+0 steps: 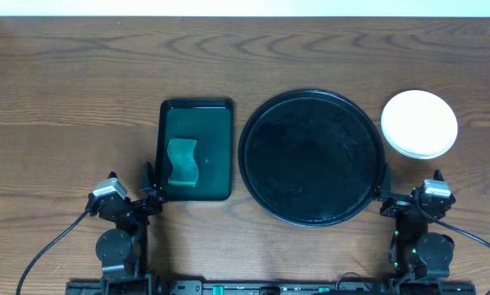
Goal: Clean dirty plates on tray and stack at the side
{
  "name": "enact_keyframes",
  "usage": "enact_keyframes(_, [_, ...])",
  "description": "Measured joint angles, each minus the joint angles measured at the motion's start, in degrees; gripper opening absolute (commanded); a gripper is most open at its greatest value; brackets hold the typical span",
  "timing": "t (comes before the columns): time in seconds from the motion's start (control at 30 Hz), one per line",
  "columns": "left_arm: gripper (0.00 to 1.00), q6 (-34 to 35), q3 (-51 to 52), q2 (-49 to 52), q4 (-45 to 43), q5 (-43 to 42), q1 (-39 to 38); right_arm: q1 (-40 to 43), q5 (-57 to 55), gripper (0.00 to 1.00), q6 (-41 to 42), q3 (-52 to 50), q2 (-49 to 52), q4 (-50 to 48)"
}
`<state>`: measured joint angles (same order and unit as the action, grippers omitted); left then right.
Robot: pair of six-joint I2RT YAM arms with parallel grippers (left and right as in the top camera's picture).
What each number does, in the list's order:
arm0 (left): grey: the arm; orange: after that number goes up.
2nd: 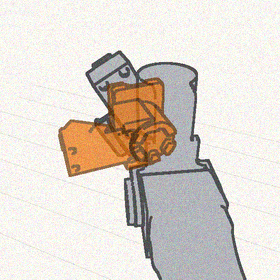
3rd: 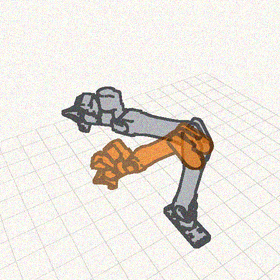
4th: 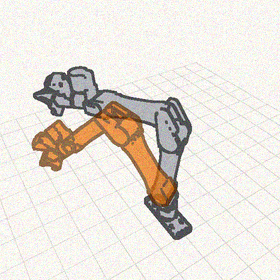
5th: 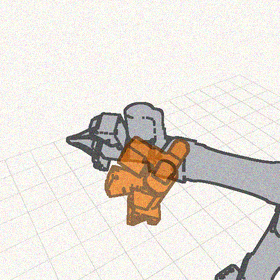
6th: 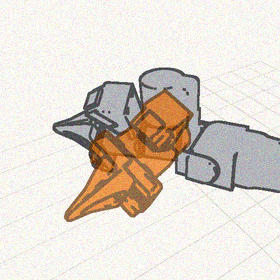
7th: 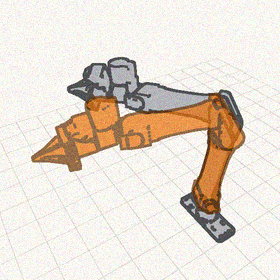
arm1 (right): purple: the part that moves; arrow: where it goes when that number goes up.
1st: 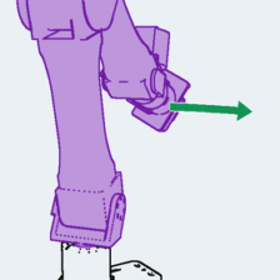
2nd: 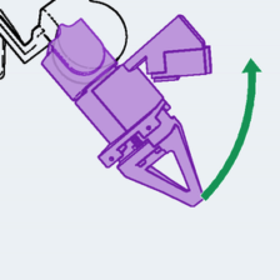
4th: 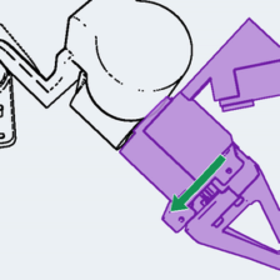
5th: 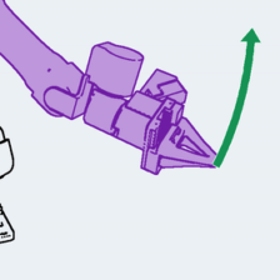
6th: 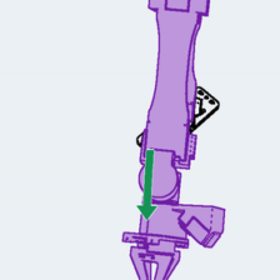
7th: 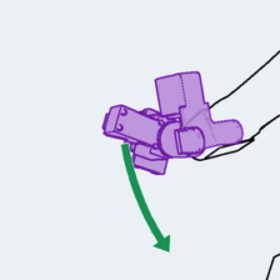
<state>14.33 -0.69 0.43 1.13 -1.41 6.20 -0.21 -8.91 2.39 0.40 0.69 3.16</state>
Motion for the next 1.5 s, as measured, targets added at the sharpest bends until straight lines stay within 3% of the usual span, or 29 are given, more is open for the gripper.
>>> enact_keyframes(1.5, [0.82,-0.9,0.0,0.0,0.0,0.0,0.0,0.0,0.0,0.99,0.0,0.0,0.0,0.0])
